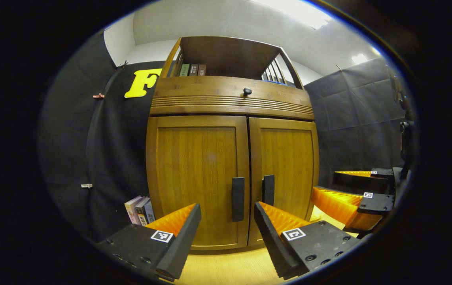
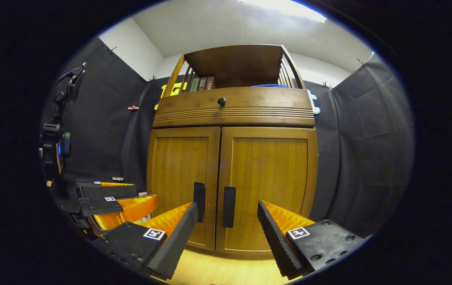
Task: Open the right door of the double-door shoe cabinet with the right hand, and open the left door with the left hand.
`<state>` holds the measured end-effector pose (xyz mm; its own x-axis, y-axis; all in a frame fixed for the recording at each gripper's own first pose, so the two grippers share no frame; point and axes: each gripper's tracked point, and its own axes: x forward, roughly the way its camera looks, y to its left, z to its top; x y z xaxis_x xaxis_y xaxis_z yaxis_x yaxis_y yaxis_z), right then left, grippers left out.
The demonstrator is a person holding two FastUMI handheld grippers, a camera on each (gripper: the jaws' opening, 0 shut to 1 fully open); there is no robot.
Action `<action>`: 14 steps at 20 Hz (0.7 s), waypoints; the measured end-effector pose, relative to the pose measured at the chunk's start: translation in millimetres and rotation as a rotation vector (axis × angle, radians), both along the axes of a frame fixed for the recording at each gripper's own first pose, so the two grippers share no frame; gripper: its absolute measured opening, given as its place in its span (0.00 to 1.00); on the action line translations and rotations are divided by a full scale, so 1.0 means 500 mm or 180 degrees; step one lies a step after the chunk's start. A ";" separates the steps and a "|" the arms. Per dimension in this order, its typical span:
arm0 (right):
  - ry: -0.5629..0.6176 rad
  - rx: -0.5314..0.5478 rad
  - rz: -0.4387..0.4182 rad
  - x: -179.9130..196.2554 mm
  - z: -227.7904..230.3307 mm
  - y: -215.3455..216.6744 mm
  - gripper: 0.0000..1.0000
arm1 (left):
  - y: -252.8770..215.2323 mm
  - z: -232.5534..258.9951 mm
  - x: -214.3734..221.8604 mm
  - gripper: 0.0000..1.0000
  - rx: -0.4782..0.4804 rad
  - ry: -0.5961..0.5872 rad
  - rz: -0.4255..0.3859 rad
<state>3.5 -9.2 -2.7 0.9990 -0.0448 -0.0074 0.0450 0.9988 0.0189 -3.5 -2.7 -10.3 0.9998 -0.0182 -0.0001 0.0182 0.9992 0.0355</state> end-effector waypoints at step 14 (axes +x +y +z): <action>0.0082 0.0072 -0.0050 0.078 -0.034 0.000 0.96 | 0.031 0.006 -0.011 0.85 0.0028 -0.0063 0.0014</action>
